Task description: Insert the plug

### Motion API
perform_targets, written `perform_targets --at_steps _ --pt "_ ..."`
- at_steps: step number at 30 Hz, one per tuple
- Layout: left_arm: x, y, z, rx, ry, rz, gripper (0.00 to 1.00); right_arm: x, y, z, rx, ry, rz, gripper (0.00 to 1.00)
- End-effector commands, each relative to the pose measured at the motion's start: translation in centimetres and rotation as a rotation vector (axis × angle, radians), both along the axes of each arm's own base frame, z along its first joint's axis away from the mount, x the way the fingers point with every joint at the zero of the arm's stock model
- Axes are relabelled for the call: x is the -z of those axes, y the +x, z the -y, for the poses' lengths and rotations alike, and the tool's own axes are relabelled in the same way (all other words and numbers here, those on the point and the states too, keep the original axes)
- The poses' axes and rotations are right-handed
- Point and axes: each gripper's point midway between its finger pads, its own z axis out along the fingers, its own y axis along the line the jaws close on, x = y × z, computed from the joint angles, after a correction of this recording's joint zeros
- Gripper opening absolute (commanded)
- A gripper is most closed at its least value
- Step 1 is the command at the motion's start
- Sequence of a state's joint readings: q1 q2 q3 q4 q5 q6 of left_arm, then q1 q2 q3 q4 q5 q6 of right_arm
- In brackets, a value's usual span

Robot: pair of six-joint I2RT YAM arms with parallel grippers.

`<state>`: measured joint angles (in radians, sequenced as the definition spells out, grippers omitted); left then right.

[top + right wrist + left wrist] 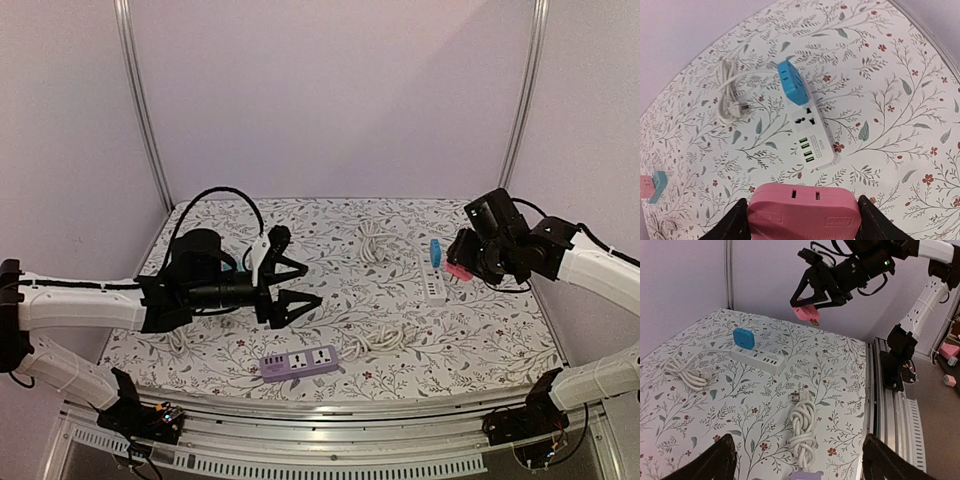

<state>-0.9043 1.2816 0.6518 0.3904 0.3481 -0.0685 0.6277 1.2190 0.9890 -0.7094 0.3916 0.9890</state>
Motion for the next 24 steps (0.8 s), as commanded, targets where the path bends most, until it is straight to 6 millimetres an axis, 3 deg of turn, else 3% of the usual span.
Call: perform_targets --at_steps 1,6,9,12,17,20,24 --pt "-5.7 -0.7 1.6 0.043 -0.185 -0.049 0.86 -7.9 -0.5 -2.3 -0.044 -0.067 0.272 0.15" --pt "-9.7 -0.6 3.7 0.078 -0.263 0.013 0.90 -16.0 -1.6 -9.2 -0.178 0.010 0.476 0.15" --pt "-10.8 -0.5 4.9 0.093 -0.272 0.061 0.92 -19.6 -2.4 -13.9 -0.282 0.039 0.555 0.15" --pt "-11.6 -0.4 5.4 0.092 -0.289 0.091 0.93 -21.1 -3.4 -17.8 -0.380 0.056 0.603 0.15" --pt "-13.1 -0.5 5.5 0.091 -0.323 0.109 0.93 -22.1 -4.6 -21.7 -0.486 0.070 0.649 0.15" --pt "-13.5 0.5 5.1 0.035 -0.330 0.082 0.91 -22.6 -5.5 -23.2 -0.542 0.054 0.663 0.15" --pt "-13.8 0.6 5.0 0.041 -0.332 0.087 0.78 -22.1 -5.7 -24.4 -0.585 0.046 0.654 0.15"
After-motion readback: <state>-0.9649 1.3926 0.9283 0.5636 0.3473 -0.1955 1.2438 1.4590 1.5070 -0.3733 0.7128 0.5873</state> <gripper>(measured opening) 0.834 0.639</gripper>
